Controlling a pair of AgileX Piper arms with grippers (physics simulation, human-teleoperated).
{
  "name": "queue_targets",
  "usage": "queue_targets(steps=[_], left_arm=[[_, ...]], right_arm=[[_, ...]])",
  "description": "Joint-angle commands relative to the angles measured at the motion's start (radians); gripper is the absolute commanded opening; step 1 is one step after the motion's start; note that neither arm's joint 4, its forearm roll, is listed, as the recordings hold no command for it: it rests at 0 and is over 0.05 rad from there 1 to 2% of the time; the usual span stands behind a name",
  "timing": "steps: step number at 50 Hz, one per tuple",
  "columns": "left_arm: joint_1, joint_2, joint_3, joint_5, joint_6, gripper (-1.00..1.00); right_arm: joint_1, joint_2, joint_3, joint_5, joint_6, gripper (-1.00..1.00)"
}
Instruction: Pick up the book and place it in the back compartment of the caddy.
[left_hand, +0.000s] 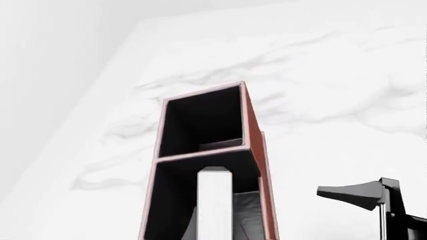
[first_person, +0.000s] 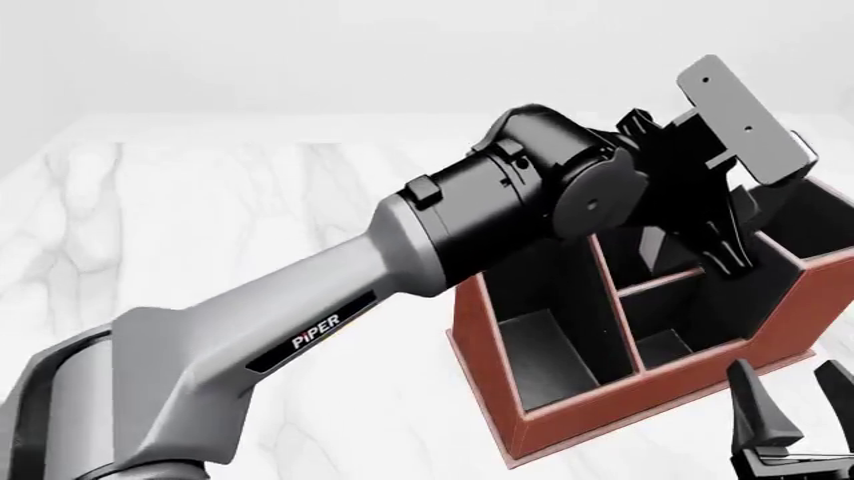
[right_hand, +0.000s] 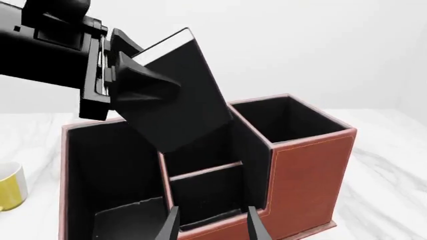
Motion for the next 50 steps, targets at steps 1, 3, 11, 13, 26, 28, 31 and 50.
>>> queue_targets(steps=[1,3,11,13,26,28,31,50], left_arm=[[-0.011,0.041,0.03,-0.071,-0.012,-1.0],[-0.012,0.043,0.039,-0.08,-0.019,-1.0],[-0.013,0.055,0.122,-0.153,-0.034,-1.0],[-0.015,0.059,0.131,-0.162,-0.038,-1.0],[-0.037,0.039,0.213,-0.241,-0.024,-1.0],[-0.036,0.043,0.219,-0.25,-0.023,-1.0],[-0.029,0.056,0.215,-0.254,-0.025,-1.0],[0.013,0.128,0.175,-0.284,-0.055,-1.0]], right_arm=[[0.0,0.009,0.0,-0.008,0.003,1.0],[0.0,0.012,0.0,-0.011,0.003,1.0],[0.002,0.005,0.0,-0.005,0.002,1.0],[0.002,0.005,0.0,-0.005,0.003,1.0],[0.002,0.002,0.0,-0.002,0.005,1.0],[0.002,0.01,0.0,-0.009,0.007,1.0],[0.003,0.004,0.0,-0.003,0.008,1.0],[0.001,0.011,0.0,-0.007,0.013,1.0]])
